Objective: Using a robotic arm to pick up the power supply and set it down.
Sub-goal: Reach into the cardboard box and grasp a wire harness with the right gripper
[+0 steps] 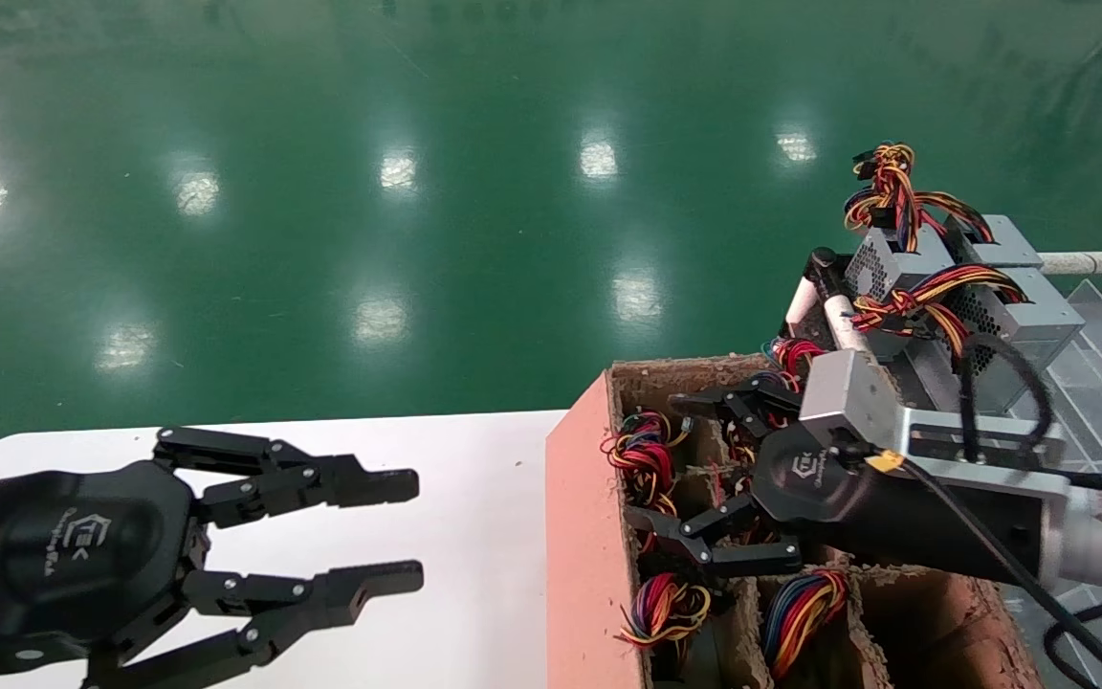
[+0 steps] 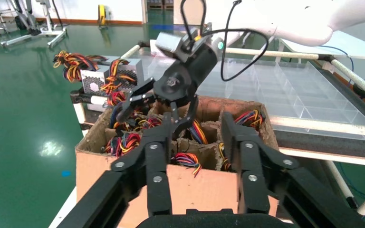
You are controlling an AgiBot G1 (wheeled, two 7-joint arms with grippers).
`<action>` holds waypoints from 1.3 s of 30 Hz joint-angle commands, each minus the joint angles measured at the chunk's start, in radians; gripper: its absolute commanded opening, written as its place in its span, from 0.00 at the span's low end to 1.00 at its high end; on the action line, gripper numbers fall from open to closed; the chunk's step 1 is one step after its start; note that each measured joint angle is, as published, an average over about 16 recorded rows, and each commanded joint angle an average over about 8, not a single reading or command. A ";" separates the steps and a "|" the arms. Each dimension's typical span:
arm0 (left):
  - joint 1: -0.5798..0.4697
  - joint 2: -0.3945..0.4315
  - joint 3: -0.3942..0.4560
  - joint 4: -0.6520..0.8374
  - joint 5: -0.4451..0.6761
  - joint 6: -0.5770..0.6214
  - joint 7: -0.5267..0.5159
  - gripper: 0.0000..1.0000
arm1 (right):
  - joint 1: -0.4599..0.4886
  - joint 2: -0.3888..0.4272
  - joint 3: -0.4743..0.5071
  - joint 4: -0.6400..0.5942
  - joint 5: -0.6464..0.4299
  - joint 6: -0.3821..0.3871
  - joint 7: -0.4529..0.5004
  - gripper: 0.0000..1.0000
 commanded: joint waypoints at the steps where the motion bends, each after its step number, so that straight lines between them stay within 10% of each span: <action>1: 0.000 0.000 0.000 0.000 0.000 0.000 0.000 0.00 | 0.005 -0.015 -0.006 -0.035 -0.010 0.004 -0.012 0.00; 39: 0.000 0.000 0.001 0.000 -0.001 0.000 0.001 0.00 | 0.075 -0.080 -0.026 -0.310 0.002 -0.126 -0.139 0.00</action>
